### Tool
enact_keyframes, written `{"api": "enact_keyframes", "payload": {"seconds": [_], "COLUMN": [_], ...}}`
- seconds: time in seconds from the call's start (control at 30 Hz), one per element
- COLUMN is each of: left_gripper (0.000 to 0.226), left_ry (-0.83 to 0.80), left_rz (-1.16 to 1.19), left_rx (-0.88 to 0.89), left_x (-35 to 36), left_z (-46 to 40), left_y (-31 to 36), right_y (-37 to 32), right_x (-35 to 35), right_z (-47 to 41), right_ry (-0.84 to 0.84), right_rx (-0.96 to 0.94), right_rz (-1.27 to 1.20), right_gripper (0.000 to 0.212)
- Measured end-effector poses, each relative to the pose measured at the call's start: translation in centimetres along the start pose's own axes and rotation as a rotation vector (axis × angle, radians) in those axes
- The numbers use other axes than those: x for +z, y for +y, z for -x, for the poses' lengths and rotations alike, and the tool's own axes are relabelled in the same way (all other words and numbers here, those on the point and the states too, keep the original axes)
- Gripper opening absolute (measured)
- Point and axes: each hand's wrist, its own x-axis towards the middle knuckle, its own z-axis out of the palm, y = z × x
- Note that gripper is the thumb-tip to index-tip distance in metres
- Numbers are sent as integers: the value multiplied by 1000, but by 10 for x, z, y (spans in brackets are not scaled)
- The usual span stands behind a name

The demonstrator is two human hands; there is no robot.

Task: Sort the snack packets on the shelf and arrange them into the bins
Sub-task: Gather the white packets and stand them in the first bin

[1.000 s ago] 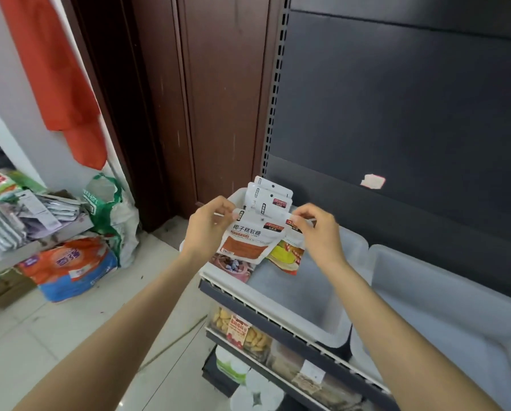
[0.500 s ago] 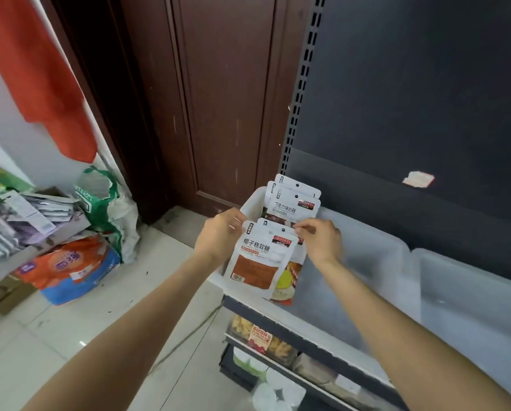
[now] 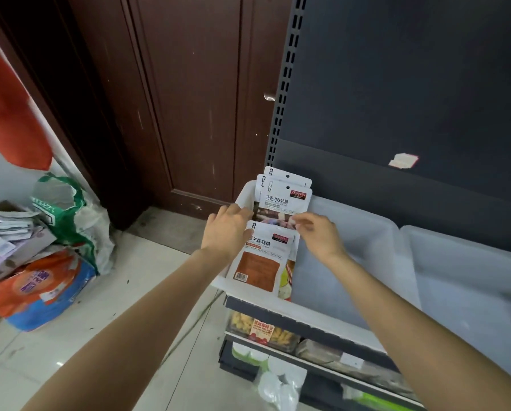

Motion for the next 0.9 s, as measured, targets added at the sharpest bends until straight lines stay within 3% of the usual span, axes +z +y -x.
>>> {"api": "enact_keyframes", "payload": {"seconds": [0.23, 0.43, 0.7, 0.9], "left_gripper": [29, 30, 35, 36], "left_ry": [-2, 97, 28, -152], "left_rz": [214, 93, -163, 68], "left_rx": [122, 338, 585, 675], "left_x": [-15, -29, -19, 9], "left_z": [19, 40, 62, 92], "left_y": [11, 49, 158, 270], "right_y": [-2, 4, 59, 142], "right_x": [-12, -41, -105, -184], "right_z": [39, 82, 152, 225], "right_ry": [89, 264, 259, 325], "right_rx": [-136, -57, 112, 283], "right_rz": [227, 333, 529, 498], "right_gripper": [28, 27, 34, 35]}}
